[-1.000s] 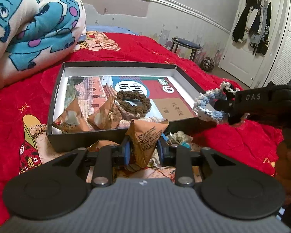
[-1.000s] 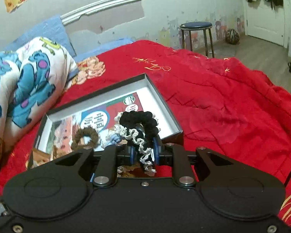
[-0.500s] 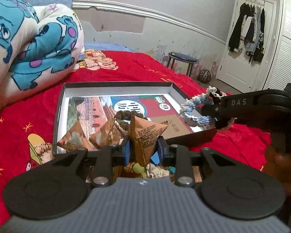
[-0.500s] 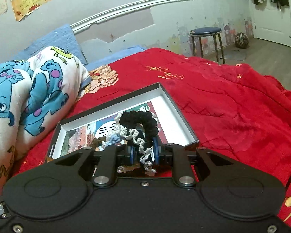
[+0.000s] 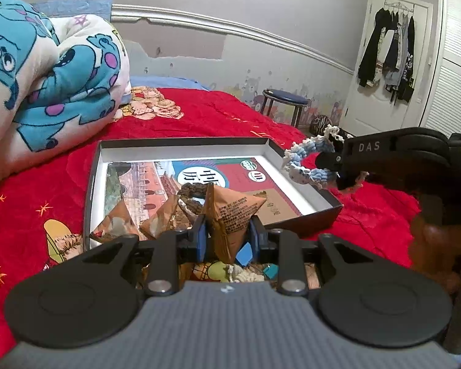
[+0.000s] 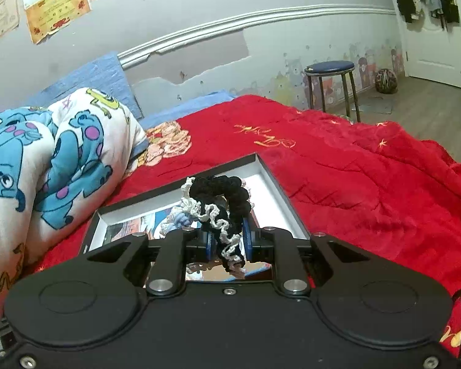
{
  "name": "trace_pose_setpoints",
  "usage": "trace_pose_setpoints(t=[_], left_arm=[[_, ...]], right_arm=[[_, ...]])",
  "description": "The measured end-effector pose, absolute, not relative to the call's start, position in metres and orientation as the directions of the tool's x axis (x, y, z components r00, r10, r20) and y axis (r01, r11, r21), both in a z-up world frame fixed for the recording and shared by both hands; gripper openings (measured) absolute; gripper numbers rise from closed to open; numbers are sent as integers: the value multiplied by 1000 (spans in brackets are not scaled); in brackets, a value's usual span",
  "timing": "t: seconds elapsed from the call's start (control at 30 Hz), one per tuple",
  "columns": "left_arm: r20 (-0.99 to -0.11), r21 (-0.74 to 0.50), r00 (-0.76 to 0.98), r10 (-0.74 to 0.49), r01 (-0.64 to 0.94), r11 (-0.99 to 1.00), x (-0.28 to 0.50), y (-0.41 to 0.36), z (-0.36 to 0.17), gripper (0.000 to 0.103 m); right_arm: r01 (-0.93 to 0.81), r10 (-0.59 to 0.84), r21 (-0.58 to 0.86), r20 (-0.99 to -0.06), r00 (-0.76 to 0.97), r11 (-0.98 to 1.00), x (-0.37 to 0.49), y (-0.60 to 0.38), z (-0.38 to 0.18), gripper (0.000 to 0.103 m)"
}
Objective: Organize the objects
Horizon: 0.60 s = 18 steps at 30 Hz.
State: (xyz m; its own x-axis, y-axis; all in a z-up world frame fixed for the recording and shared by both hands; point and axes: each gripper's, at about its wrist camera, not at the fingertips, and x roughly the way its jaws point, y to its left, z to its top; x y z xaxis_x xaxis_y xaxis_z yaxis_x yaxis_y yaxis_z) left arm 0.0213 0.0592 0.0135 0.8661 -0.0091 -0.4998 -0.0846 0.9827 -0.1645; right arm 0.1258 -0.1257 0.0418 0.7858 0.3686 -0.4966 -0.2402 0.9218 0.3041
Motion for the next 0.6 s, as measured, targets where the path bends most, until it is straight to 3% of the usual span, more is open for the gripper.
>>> trace_pose_setpoints(t=[0.43,0.6], left_arm=[[-441,-165,898,1,-83,983,34,63,30,32],[-366,-178,931,14,-85,980,64,65,51,32]], right_arm=[[-235,369,328,-447,815,915,136,-132,51,18],[-216,361,357,-412,837,909,148,-144,59,18]])
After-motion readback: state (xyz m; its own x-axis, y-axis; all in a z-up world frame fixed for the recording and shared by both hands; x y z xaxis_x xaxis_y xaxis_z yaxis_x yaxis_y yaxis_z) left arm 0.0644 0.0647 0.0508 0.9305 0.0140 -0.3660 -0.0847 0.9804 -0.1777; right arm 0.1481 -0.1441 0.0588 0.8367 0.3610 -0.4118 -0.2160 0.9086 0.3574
